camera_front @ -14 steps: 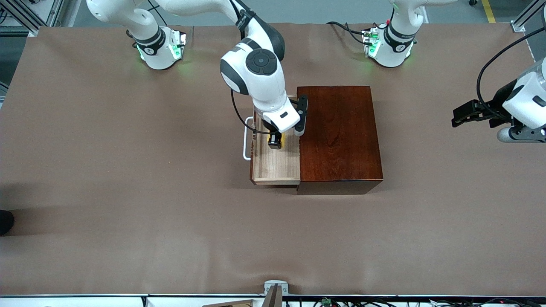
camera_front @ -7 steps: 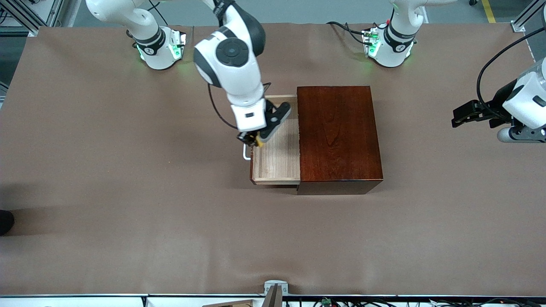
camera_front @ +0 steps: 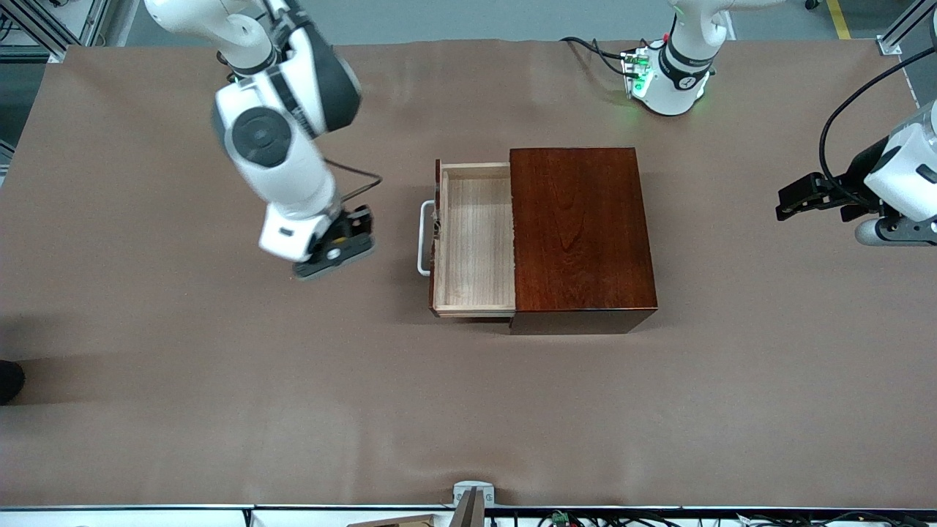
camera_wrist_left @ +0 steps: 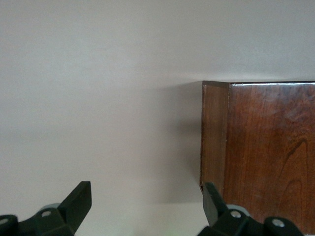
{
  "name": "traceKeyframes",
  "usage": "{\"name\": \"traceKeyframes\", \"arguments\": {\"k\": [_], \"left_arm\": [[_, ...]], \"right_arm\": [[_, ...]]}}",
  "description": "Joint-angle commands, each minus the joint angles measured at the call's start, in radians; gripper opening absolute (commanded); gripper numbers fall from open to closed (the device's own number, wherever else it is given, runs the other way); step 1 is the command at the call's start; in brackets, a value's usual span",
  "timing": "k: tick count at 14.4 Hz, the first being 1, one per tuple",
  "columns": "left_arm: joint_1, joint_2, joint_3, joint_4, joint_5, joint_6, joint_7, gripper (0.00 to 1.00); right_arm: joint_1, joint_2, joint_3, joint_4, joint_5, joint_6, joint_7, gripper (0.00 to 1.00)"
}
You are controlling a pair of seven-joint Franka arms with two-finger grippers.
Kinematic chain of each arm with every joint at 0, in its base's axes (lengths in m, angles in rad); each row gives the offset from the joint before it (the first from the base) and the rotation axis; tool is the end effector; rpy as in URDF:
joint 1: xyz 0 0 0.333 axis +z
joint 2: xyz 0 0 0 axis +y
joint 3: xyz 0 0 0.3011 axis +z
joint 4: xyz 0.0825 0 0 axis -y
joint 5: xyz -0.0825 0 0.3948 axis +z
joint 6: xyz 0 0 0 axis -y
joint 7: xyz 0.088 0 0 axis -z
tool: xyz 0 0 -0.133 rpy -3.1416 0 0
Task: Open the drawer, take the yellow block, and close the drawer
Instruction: 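Lift the cube out with the right gripper while the left gripper returns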
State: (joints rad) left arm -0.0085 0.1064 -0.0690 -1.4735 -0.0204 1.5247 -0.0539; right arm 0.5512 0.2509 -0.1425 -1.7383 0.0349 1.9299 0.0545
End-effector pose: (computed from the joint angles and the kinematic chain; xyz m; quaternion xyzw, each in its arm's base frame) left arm 0.5882 -0.0465 0.5651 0.9995 -0.0119 -0.0283 0.0120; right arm 0.5739 0.2570 0.3826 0.9848 0.1713 -0.0272 0.0080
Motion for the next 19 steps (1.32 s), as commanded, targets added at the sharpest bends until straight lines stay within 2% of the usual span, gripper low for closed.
{"name": "traceKeyframes", "arguments": {"k": [1, 4, 8, 12, 15, 17, 19], "left_arm": [[0.002, -0.004, -0.015, 0.006, 0.014, 0.005, 0.011, 1.00], [-0.004, -0.007, -0.034, 0.007, 0.007, 0.003, 0.012, 1.00], [-0.001, -0.014, -0.162, 0.021, 0.007, -0.001, 0.011, 1.00], [0.001, -0.027, -0.359, 0.021, 0.003, -0.012, -0.001, 1.00], [-0.002, -0.021, -0.516, 0.021, 0.007, -0.002, -0.004, 1.00], [-0.013, 0.010, -0.622, 0.022, 0.007, 0.064, 0.011, 1.00], [-0.015, 0.079, -0.727, 0.022, 0.008, 0.184, 0.019, 1.00]], "right_arm": [[-0.141, -0.018, 0.020, -0.030, -0.009, -0.034, 0.053, 0.00], [-0.273, 0.022, 0.021, -0.030, -0.007, -0.023, 0.053, 0.00], [-0.390, 0.099, 0.023, -0.038, 0.013, 0.036, 0.053, 0.00], [-0.433, 0.122, 0.023, -0.177, 0.020, 0.308, 0.038, 0.00], [-0.470, 0.175, 0.026, -0.178, 0.022, 0.381, 0.035, 0.00], [-0.484, 0.227, 0.027, -0.176, 0.031, 0.443, 0.016, 0.00], [-0.485, 0.266, 0.029, -0.175, 0.095, 0.484, -0.013, 0.00]]}}
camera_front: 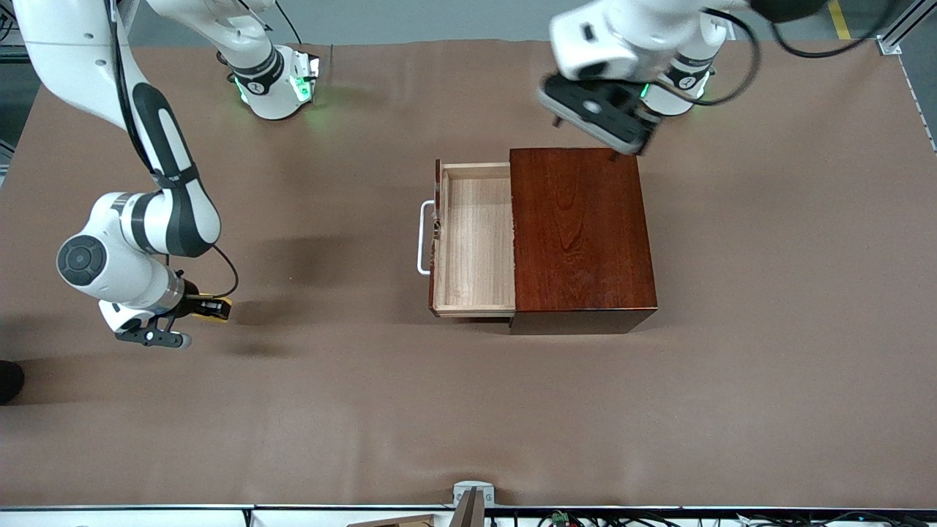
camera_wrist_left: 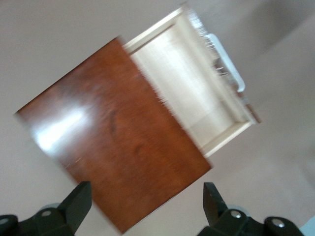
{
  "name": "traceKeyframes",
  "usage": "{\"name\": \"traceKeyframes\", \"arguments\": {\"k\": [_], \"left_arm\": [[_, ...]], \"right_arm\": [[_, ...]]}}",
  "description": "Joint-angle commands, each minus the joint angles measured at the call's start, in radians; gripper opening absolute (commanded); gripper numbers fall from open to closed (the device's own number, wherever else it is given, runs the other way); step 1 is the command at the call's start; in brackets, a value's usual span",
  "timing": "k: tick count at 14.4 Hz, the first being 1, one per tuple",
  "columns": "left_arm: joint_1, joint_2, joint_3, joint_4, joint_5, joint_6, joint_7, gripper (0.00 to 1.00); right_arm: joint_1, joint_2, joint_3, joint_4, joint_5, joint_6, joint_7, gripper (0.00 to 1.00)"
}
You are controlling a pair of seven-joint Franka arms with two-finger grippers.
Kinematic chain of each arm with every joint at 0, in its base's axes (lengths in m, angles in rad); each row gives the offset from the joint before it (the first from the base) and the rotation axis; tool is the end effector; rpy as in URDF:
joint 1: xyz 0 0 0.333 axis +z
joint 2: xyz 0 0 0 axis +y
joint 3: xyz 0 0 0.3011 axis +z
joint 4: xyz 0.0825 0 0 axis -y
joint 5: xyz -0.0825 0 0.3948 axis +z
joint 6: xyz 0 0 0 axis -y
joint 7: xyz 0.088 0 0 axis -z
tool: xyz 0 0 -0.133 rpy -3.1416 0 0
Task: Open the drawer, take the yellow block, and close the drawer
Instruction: 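Lift the cube out with the right gripper while the left gripper returns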
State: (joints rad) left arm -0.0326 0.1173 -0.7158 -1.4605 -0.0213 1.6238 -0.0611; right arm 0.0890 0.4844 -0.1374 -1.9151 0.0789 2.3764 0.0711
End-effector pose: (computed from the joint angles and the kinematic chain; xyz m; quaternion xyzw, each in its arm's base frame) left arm 0.4522 -0.3939 0.5900 0.9409 -0.3332 0.0150 0.0597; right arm 0.6258 -0.0272 0.1934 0.9967 -0.0808 -0.0086 0.0050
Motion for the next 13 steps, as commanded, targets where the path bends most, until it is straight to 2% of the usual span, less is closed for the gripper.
{"name": "traceKeyframes", "arguments": {"k": [1, 4, 5, 6, 7, 8, 13], "left_arm": [[0.008, 0.118, -0.130, 0.017, 0.017, 0.146, 0.062, 1.00], [-0.114, 0.278, -0.137, 0.078, 0.092, 0.308, 0.306, 1.00], [-0.153, 0.336, -0.136, 0.112, 0.112, 0.342, 0.320, 1.00], [-0.194, 0.384, -0.129, 0.142, 0.132, 0.370, 0.326, 1.00], [-0.235, 0.428, -0.108, 0.166, 0.161, 0.417, 0.330, 1.00], [-0.297, 0.455, -0.076, 0.178, 0.193, 0.462, 0.330, 1.00], [-0.591, 0.554, 0.261, 0.183, 0.213, 0.657, 0.412, 1.00]], "right_arm": [[-0.026, 0.058, 0.024, 0.002, 0.074, 0.067, -0.062, 0.00], [-0.032, 0.095, 0.024, 0.001, 0.087, 0.087, -0.089, 0.00], [-0.032, 0.097, 0.024, 0.001, 0.087, 0.087, -0.089, 0.07], [-0.034, 0.097, 0.024, 0.001, 0.087, 0.087, -0.089, 0.43], [-0.034, 0.097, 0.024, 0.001, 0.087, 0.087, -0.089, 0.87], [-0.029, 0.095, 0.022, 0.001, 0.087, 0.086, -0.088, 1.00], [-0.012, 0.024, 0.021, 0.002, 0.082, 0.057, -0.091, 1.00]]}}
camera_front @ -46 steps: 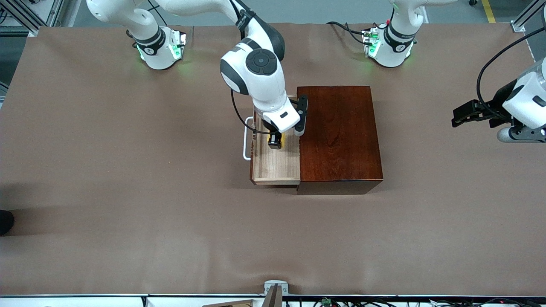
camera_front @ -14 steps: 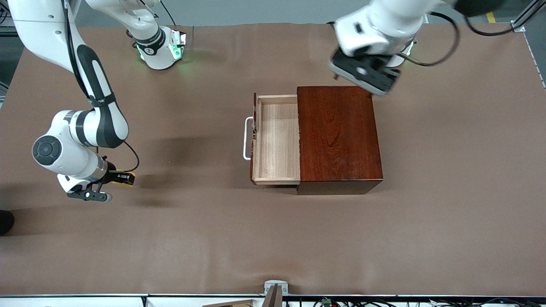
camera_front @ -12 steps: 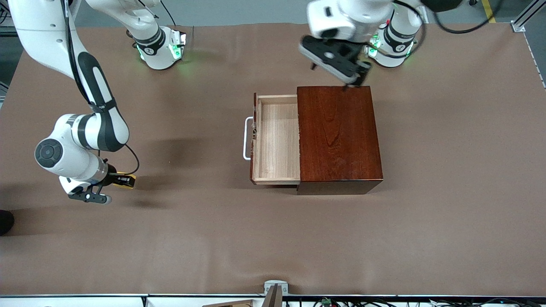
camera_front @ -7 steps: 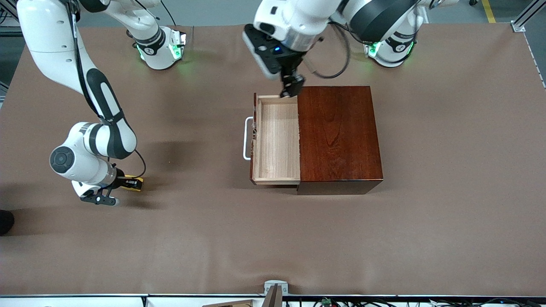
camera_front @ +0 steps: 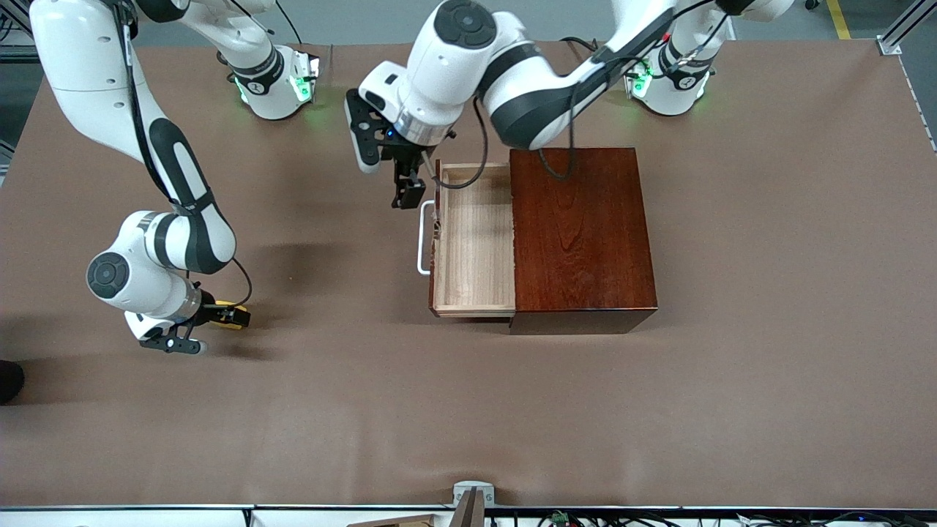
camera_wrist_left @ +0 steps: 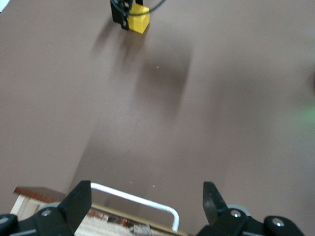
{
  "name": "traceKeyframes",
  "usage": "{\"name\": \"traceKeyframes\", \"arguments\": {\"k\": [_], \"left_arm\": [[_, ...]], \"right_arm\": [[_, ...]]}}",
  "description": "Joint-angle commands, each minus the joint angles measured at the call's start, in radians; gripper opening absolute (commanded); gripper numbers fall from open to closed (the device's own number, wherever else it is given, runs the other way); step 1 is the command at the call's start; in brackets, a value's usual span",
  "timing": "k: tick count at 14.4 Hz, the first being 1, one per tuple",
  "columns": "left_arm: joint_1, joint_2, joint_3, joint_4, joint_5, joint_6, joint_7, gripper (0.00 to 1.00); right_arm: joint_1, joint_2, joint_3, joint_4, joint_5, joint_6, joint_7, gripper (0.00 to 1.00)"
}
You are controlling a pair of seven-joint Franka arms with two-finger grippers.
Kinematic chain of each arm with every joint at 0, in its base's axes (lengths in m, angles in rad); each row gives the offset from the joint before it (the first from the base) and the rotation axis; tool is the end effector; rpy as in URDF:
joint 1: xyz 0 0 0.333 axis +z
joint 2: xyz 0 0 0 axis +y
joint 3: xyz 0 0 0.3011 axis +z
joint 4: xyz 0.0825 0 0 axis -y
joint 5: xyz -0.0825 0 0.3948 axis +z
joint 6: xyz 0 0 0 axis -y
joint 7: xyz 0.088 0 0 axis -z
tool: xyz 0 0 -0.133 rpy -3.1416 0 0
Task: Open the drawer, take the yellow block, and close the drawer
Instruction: 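Set the cube on the table with the right gripper and open it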
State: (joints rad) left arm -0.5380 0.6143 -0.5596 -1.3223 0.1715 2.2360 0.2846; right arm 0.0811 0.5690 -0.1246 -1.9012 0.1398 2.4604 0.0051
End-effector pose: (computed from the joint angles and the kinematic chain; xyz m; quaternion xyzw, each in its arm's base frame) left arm 0.4331 -0.6232 0.4173 0.7744 -0.5988 0.1500 0.1388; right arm 0.6289 -0.0250 0.1531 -0.9976 0.0690 0.0012 0.0104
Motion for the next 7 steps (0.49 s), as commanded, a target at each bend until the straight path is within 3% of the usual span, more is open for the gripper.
{"name": "traceKeyframes", "arguments": {"k": [1, 3, 7], "left_arm": [[-0.126, 0.080, 0.171, 0.044, 0.020, 0.068, 0.118, 1.00], [-0.171, 0.111, 0.251, 0.044, 0.020, 0.073, 0.223, 1.00], [-0.181, 0.151, 0.290, 0.041, 0.034, 0.066, 0.298, 1.00]], "right_arm": [[-0.003, -0.087, 0.008, -0.012, 0.017, -0.046, -0.025, 1.00], [-0.003, -0.132, 0.008, -0.009, 0.014, -0.108, -0.023, 1.00], [-0.003, -0.217, 0.005, 0.008, -0.052, -0.207, -0.022, 1.00]]}}
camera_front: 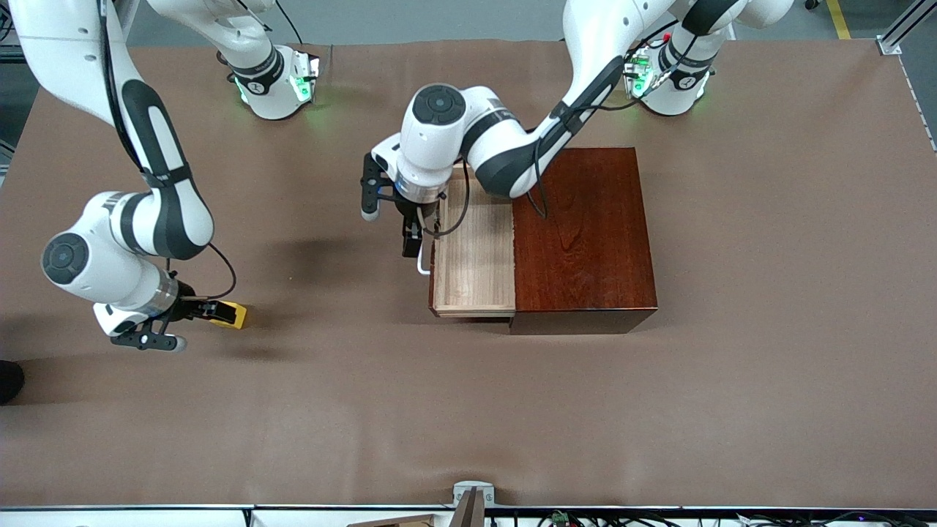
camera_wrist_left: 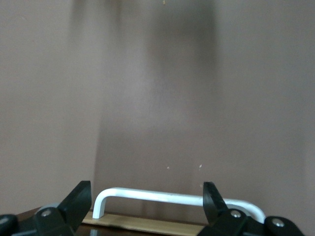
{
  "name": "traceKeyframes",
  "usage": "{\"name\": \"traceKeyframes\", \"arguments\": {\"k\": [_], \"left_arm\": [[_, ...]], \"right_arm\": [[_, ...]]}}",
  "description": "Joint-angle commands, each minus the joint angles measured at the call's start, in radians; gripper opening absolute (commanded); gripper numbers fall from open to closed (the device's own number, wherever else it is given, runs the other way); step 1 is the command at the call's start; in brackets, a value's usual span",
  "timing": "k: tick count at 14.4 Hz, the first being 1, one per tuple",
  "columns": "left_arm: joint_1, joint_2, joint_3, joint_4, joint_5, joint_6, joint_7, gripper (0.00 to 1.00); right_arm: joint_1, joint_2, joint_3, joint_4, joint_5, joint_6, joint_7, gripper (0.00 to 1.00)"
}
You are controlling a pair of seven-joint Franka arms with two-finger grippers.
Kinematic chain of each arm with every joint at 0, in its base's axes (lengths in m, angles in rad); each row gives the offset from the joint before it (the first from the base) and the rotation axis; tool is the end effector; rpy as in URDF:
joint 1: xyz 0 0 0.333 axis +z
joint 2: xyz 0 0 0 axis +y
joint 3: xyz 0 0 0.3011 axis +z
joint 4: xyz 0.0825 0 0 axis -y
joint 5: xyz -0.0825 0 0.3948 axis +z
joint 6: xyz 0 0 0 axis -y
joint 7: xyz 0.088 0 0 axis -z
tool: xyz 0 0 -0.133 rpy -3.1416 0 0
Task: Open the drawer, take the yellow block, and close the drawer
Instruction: 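Set the cube on the table with the right gripper and open it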
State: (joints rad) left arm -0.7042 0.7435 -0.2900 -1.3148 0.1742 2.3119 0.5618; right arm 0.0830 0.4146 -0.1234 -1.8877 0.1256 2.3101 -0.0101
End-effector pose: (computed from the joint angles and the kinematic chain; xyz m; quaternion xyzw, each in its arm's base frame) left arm 0.4670 -0.6144 0.2963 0.7055 -0.6942 0.1339 0.0494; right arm 0.6349 -0.0187 0.2426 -0.9984 0.0518 -0.0068 0.0217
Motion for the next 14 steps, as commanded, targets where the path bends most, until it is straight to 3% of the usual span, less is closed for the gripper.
{"name": "traceKeyframes", "arguments": {"k": [1, 5, 8, 14], "left_arm": [[-0.015, 0.030, 0.022, 0.034, 0.037, -0.011, 0.023, 1.00], [-0.015, 0.025, 0.020, 0.034, 0.033, -0.091, 0.024, 1.00], [-0.014, 0.017, 0.011, 0.034, 0.025, -0.157, 0.020, 1.00], [-0.003, -0.007, 0.014, 0.037, 0.008, -0.296, 0.020, 1.00]], "right_arm": [[-0.006, -0.092, 0.004, 0.011, -0.044, -0.117, -0.005, 1.00], [-0.011, -0.192, 0.002, 0.108, -0.047, -0.377, -0.001, 1.00], [-0.011, -0.261, 0.004, 0.124, -0.073, -0.448, -0.001, 1.00], [-0.005, -0.267, 0.007, 0.303, -0.098, -0.642, 0.002, 1.00]]}}
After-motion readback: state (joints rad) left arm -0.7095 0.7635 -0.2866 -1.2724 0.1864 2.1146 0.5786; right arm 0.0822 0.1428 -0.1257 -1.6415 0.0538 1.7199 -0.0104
